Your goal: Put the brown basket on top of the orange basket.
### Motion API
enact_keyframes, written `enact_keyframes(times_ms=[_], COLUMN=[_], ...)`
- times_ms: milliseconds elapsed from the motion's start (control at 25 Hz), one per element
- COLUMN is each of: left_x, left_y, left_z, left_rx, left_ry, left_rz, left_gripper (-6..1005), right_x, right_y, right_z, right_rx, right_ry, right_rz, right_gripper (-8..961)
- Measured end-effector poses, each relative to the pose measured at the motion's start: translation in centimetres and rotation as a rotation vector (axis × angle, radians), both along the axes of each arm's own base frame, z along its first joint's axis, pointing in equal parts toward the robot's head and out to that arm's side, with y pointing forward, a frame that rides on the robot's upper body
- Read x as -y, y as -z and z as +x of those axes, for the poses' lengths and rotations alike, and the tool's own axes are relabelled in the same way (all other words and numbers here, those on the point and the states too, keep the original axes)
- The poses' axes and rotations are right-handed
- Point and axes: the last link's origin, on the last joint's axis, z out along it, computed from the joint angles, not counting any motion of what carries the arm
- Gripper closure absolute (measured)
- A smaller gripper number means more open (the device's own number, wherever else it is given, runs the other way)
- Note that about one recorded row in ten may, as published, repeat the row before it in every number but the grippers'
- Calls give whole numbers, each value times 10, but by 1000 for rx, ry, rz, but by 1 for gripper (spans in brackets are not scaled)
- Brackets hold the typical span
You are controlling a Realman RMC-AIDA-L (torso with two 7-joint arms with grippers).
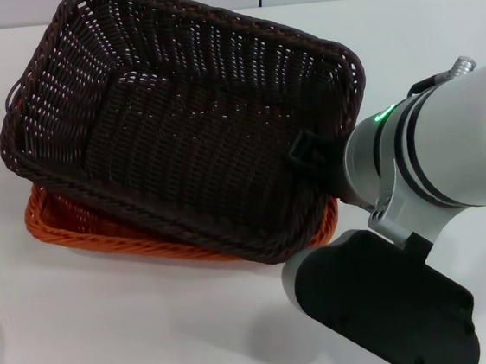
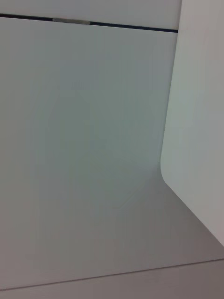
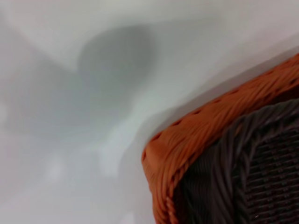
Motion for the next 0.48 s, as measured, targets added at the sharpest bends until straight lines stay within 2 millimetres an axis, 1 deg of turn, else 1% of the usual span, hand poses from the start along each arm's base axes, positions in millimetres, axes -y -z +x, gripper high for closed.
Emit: enact_keyframes(times_ms=[280,400,480], left_x=[1,2,2], left_y=[0,0,0], left_z=[-1,-2,-2], left_rx=[-1,-4,-4], left_ry=[-4,-7,-7], left_rz=[-5,-9,-9], left_gripper=[232,232,232], right_x=[8,17,18], right_y=[-5,-8,-8], right_z=[-8,-14,-14], right_rx=[-45,-69,-70], right_ry=[5,9,11], right_rz=[11,10,10], right_gripper=[566,504,462])
